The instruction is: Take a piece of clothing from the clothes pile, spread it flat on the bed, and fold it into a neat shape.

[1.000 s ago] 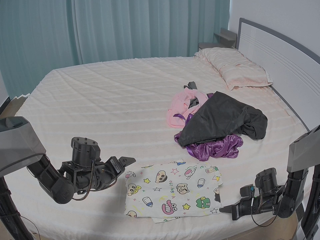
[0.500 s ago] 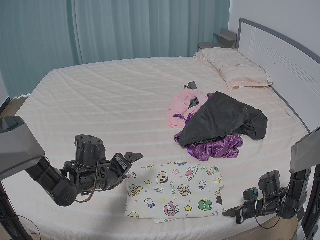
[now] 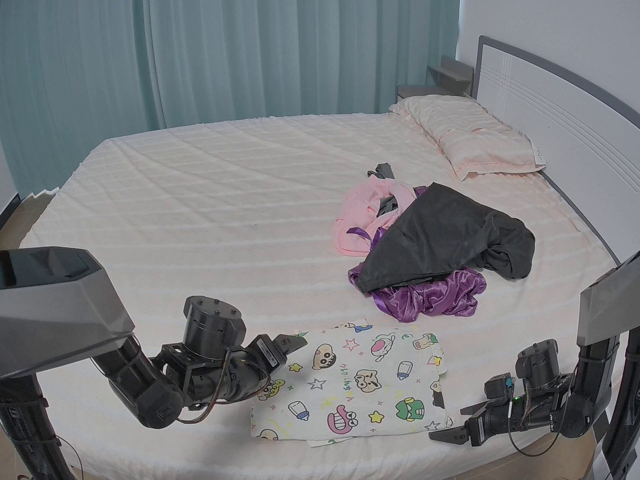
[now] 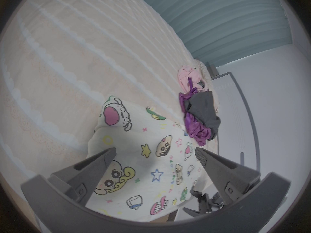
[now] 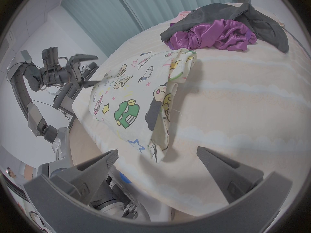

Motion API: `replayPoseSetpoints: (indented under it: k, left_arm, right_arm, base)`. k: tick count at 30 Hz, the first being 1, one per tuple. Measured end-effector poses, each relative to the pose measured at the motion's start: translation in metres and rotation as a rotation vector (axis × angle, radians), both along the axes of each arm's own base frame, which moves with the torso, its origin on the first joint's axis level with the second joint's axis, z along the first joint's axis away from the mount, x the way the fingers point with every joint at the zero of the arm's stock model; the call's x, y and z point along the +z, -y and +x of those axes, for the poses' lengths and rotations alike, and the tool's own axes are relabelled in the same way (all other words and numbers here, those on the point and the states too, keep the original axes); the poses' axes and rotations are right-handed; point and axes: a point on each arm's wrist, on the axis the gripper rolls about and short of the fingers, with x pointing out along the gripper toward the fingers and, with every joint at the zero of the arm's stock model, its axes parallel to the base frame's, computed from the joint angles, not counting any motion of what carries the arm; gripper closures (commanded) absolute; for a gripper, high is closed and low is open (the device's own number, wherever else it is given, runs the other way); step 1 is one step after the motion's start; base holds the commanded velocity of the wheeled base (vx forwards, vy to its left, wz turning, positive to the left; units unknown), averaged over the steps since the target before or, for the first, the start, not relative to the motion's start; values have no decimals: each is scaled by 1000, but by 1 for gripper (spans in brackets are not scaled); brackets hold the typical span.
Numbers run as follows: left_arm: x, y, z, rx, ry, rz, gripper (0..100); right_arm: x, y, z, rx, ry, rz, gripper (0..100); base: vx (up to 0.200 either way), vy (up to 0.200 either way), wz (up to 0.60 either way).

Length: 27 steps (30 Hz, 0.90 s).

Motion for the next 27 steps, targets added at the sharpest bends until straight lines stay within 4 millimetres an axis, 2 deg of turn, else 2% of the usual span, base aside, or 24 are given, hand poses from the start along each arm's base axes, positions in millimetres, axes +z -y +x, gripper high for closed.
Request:
replayPoseSetpoints:
  k: [9, 17, 22, 27]
  left_arm:
    - [-22, 6, -2, -10, -47, 58, 0]
    - [-12, 5, -5, -10, -24, 40, 0]
    - [-3, 4, -6, -8, -3, 26, 0]
    - [0, 3, -6, 7, 11, 32, 0]
  right_arm:
    - [9, 0, 9, -24, 119, 47, 0]
    - [20, 4, 19, -94, 175, 100, 0]
    - [30, -2, 39, -187, 209, 192, 0]
    - [40, -12, 69, -266, 269, 272, 0]
  base:
    - [0, 0, 0]
    - [0, 0, 0]
    - [0, 0, 0]
    - [0, 0, 0]
